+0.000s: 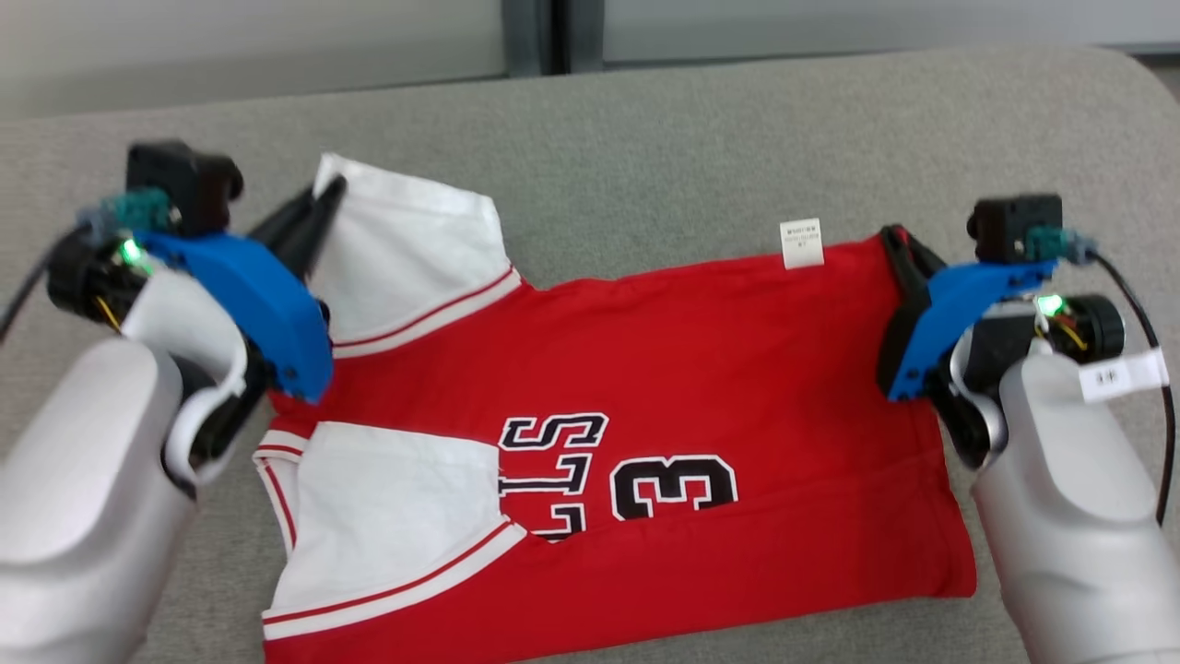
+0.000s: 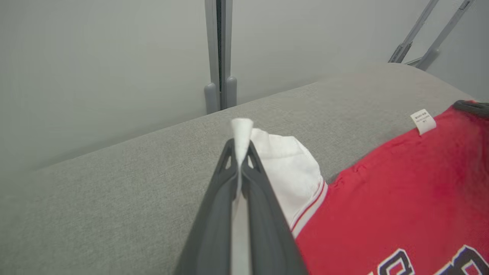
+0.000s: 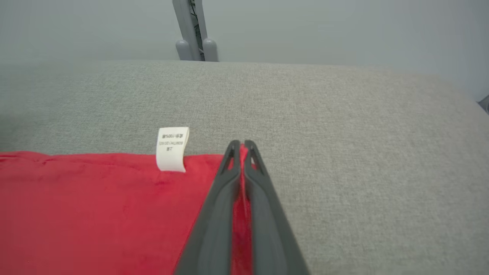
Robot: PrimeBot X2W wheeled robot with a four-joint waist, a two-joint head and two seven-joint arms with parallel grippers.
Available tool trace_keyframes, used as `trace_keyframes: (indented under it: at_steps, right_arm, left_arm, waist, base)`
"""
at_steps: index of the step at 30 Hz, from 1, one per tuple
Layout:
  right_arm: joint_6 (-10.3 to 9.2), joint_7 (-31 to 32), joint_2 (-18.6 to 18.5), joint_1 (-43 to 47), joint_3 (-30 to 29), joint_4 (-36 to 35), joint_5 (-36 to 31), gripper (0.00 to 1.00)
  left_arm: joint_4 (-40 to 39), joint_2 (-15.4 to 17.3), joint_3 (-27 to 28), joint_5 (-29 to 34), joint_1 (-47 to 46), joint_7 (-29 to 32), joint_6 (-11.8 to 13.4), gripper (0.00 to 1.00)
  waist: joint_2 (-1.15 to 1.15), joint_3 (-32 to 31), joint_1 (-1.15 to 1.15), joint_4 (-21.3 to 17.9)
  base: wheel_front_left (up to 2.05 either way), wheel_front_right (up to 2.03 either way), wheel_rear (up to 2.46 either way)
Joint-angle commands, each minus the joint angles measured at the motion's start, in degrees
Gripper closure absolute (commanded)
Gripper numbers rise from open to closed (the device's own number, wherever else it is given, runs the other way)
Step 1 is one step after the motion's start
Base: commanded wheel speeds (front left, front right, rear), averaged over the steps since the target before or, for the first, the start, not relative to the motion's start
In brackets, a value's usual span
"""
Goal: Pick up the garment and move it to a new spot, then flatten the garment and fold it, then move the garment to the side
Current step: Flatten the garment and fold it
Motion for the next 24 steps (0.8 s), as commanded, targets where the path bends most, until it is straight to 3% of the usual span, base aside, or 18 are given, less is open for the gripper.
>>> trace_keyframes:
  at_steps: [1, 5, 11, 17, 22, 23, 24]
  right_arm:
    - [0.01, -0.62, -0.65, 1.41, 0.25, -0.47, 0.71, 1.0]
    - [0.01, -4.41, -2.27, 7.49, 1.25, -3.86, 2.34, 1.0]
    - [0.01, -8.52, -2.15, 21.78, -2.39, -12.84, 4.29, 1.0]
    - [0.01, -8.67, -0.2, 30.73, -5.12, -18.96, 3.33, 1.0]
    - [0.01, -9.46, 1.4, 35.35, -7.43, -22.16, 1.49, 1.0]
    - [0.01, -9.8, 1.69, 36.0, -7.84, -22.57, 1.23, 0.98]
    - [0.01, -10.2, 1.92, 36.64, -8.05, -22.94, 0.94, 0.84]
  left_arm:
    - [-0.74, 0.44, 0.02, -0.5, 1.59, -0.67, -0.44, 1.0]
    - [-6.42, 1.98, -0.31, -1.52, 9.36, -4.1, 0.02, 1.0]
    - [-15.36, 2.95, -1.13, -1.73, 25.26, -10.98, 3.97, 1.0]
    - [-14.77, 1.98, -1.51, -2.89, 33.94, -15.36, 6.06, 1.0]
    - [-12.19, -0.16, -1.12, -4.64, 37.58, -19.28, 5.99, 1.0]
    - [-11.39, -0.64, -0.95, -4.94, 38.09, -20.18, 5.88, 1.0]
    - [-10.61, -1.1, -0.8, -5.25, 38.56, -21.11, 5.73, 0.96]
  waist:
    - [0.0, -0.81, 0.0, -0.13]
    - [0.0, -3.58, 0.0, 1.26]
    - [0.0, -7.87, 0.0, 4.19]
    - [0.0, -9.76, 0.0, 5.11]
    - [0.0, -10.6, 0.0, 5.35]
    - [0.0, -10.76, 0.0, 5.32]
    - [0.0, -10.87, 0.0, 5.3]
  base:
    - [0.0, 0.0, 0.0]
    - [0.0, 0.0, 0.0]
    - [0.0, 0.0, 0.0]
    - [0.0, 0.0, 0.0]
    - [0.0, 0.0, 0.0]
    - [0.0, 0.0, 0.0]
    - [0.0, 0.0, 0.0]
